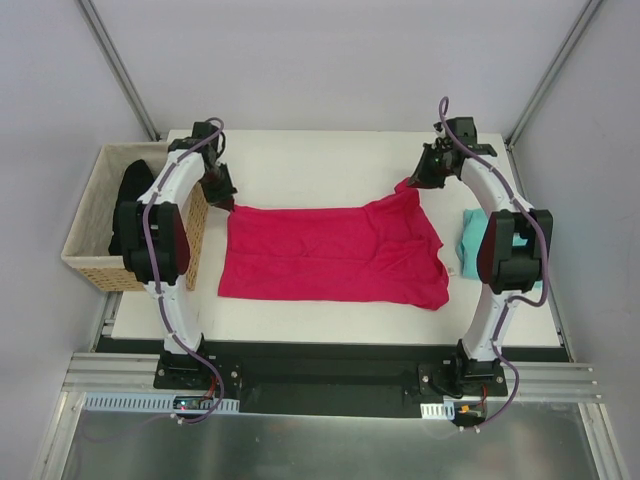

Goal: Fold and stack the t-shirts

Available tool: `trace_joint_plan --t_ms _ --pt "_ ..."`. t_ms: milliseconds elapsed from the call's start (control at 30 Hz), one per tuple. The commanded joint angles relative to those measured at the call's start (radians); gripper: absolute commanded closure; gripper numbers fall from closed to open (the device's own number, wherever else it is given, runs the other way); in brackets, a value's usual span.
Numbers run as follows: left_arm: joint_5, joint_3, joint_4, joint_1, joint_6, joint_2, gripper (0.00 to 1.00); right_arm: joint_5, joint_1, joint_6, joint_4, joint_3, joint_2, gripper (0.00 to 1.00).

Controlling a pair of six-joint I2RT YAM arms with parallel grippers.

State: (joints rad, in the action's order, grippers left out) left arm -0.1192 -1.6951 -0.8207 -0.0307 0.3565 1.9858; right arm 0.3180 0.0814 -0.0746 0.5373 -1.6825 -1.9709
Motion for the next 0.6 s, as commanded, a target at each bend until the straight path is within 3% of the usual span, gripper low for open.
trace_joint_plan --t_ms 0,300,567 --pt "0.03 0.037 -0.024 0.009 0.002 -0.097 1.0 -0.02 0.008 0.016 -0.002 0.04 0.135 0.99" --pt "0.033 0.074 -0.028 0.006 -0.001 -0.151 1.0 -0.042 0.017 0.009 -0.01 0.139 0.25 0.99" --pt "0.041 0.09 -0.058 0.003 -0.004 -0.205 1.0 -0.097 0.04 -0.005 0.111 0.122 0.323 0.99"
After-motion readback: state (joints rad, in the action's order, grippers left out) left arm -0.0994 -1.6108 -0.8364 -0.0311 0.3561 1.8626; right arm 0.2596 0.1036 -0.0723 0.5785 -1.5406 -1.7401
